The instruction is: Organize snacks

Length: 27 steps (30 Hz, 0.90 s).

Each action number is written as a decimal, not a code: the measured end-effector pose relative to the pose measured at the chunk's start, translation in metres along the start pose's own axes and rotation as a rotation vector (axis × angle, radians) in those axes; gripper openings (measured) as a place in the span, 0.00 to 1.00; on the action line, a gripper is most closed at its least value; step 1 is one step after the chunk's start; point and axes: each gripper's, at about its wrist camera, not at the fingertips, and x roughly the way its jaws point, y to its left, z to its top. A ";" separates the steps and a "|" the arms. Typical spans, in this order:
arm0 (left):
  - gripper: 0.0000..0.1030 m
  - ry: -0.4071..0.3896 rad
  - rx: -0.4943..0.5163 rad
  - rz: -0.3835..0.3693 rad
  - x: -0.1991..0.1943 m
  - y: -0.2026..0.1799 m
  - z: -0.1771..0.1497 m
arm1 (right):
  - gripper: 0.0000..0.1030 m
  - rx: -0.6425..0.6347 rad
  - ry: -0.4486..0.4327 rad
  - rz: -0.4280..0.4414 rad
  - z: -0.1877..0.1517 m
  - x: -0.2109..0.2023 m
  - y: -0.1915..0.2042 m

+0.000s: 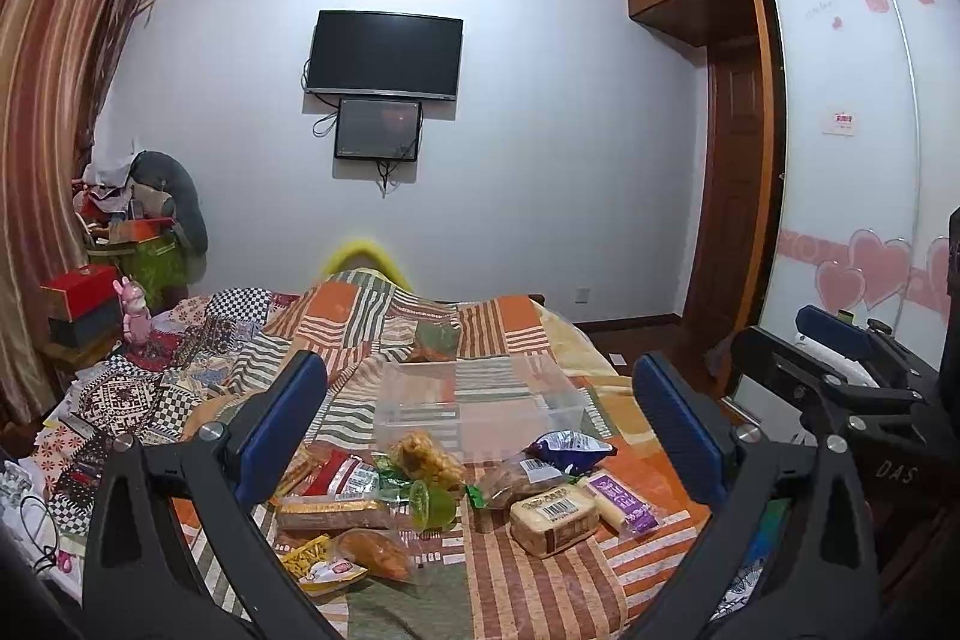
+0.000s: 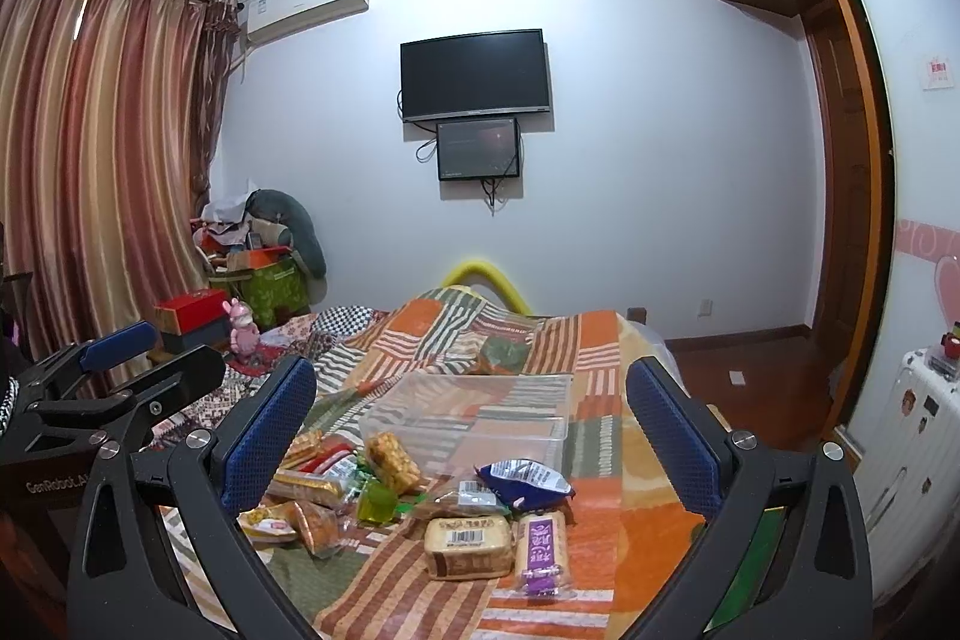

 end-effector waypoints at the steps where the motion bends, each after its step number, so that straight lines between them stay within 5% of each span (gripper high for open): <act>1: 1.00 0.000 0.000 0.000 0.001 0.000 0.000 | 1.00 0.000 -0.001 -0.001 0.000 0.000 0.000; 27: 1.00 0.004 -0.006 -0.003 0.003 -0.001 0.000 | 1.00 0.010 0.000 -0.017 -0.002 0.000 -0.003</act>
